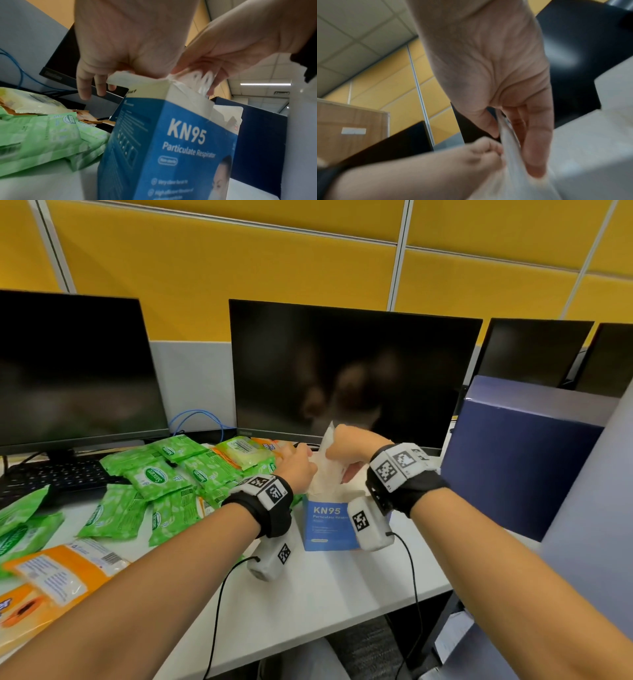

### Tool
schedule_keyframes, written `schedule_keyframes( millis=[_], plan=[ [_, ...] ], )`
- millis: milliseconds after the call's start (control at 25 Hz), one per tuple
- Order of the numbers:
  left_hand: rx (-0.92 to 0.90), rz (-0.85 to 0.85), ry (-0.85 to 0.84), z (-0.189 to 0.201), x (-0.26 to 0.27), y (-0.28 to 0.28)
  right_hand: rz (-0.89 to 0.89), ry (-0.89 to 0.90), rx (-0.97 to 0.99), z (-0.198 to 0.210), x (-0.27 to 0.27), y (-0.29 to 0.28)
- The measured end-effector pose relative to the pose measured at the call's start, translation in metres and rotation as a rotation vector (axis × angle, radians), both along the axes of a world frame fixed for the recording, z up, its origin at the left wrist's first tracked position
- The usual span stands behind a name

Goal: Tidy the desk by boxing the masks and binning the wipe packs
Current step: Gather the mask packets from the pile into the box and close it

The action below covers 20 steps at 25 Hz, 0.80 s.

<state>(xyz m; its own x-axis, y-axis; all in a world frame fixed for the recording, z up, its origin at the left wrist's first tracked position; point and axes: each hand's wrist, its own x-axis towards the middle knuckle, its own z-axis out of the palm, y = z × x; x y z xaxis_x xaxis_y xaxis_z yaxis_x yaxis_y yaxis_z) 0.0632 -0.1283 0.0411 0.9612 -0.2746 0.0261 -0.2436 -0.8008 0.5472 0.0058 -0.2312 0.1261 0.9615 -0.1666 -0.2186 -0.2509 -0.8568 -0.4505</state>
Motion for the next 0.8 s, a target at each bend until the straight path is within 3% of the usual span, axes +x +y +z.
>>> schedule_keyframes(
  millis=[200, 320, 400, 520, 600, 800],
  plan=[
    [0.105, -0.072, -0.084, 0.006, -0.003, 0.002, 0.163, 0.067, -0.125, -0.033, -0.008, 0.020],
    [0.157, -0.168, -0.222, 0.016, -0.006, -0.008, 0.220, 0.044, -0.271, -0.023, 0.005, 0.001],
    [0.114, -0.213, -0.168, 0.020, -0.007, -0.016, 0.127, 0.000, -0.322, -0.010, 0.005, -0.016],
    [0.318, -0.275, -0.076, 0.012, -0.010, -0.023, -0.035, 0.029, -0.402, -0.004, -0.003, -0.035],
    [0.445, -0.285, -0.057, 0.005, -0.010, -0.023, -0.041, 0.127, -0.447, -0.012, -0.004, -0.036],
    [0.501, -0.271, -0.010, 0.006, -0.010, -0.025, -0.009, 0.209, -0.517, -0.028, 0.009, -0.026]
  ],
)
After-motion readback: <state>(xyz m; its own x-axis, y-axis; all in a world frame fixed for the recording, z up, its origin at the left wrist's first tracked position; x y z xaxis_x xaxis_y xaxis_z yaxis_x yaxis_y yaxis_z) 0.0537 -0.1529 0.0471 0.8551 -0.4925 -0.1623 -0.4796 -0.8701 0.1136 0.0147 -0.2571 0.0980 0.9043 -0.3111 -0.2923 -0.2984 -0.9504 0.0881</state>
